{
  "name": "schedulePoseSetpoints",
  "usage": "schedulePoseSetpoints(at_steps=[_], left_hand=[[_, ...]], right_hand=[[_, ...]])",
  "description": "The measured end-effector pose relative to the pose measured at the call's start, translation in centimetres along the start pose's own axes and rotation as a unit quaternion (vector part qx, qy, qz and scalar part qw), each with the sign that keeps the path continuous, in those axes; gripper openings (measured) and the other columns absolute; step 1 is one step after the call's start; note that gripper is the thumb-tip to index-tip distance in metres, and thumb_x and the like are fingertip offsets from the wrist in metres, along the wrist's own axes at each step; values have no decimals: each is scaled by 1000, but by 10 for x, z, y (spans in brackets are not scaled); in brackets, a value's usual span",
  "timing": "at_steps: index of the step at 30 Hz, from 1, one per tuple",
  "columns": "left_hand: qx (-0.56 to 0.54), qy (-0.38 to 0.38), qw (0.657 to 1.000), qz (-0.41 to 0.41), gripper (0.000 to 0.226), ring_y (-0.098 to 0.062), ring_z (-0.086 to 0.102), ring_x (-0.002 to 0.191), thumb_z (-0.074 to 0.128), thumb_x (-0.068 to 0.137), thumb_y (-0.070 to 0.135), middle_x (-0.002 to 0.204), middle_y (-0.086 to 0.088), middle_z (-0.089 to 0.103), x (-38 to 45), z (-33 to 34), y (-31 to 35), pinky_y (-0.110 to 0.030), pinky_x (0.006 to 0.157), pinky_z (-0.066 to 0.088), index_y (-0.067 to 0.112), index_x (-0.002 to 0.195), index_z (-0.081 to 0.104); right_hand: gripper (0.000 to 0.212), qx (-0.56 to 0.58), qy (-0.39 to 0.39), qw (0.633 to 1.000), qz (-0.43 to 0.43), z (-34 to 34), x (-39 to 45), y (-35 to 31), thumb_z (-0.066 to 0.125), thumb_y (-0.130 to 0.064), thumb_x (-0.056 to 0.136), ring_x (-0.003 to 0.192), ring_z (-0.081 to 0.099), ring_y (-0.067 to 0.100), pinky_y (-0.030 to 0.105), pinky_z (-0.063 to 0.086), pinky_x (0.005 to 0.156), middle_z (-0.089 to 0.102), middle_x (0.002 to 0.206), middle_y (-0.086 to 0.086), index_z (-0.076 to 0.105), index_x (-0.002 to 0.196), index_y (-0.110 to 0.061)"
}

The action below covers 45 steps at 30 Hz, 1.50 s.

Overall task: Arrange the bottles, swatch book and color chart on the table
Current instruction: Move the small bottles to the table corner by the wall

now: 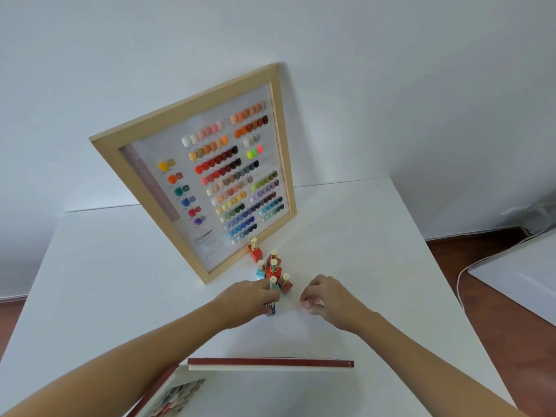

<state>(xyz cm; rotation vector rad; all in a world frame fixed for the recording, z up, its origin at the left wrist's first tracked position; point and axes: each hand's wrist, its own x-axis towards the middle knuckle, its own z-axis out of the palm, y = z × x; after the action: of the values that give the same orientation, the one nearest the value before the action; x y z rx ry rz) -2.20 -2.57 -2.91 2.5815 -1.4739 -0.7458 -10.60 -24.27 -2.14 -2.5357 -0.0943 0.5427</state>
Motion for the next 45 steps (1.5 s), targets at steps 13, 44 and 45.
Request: schedulePoseSetpoints(at_steps=[13, 44, 45], left_hand=[[23, -11, 996, 89, 23, -15, 58, 104, 56, 94, 16, 117, -5, 60, 18, -13, 16, -21, 90, 46, 15, 116, 61], [-33, 24, 999, 36, 15, -34, 61, 85, 55, 85, 6, 100, -11, 60, 272, -61, 204, -40, 73, 52, 5, 94, 67], [-31, 27, 999, 32, 15, -35, 61, 85, 55, 86, 8, 101, -12, 60, 275, -61, 204, -40, 73, 52, 4, 95, 66]], right_hand=[[27, -24, 69, 997, -3, -1, -24, 24, 45, -5, 92, 94, 58, 22, 26, 45, 80, 66, 104, 7, 65, 108, -15], [11, 77, 221, 928, 290, -108, -93, 208, 52, -2, 82, 61, 49, 23, 36, 44, 55, 65, 76, 16, 63, 82, 1], [9, 77, 220, 928, 290, -108, -92, 209, 53, -2, 83, 61, 47, 25, 34, 39, 53, 60, 71, 16, 59, 77, 0]])
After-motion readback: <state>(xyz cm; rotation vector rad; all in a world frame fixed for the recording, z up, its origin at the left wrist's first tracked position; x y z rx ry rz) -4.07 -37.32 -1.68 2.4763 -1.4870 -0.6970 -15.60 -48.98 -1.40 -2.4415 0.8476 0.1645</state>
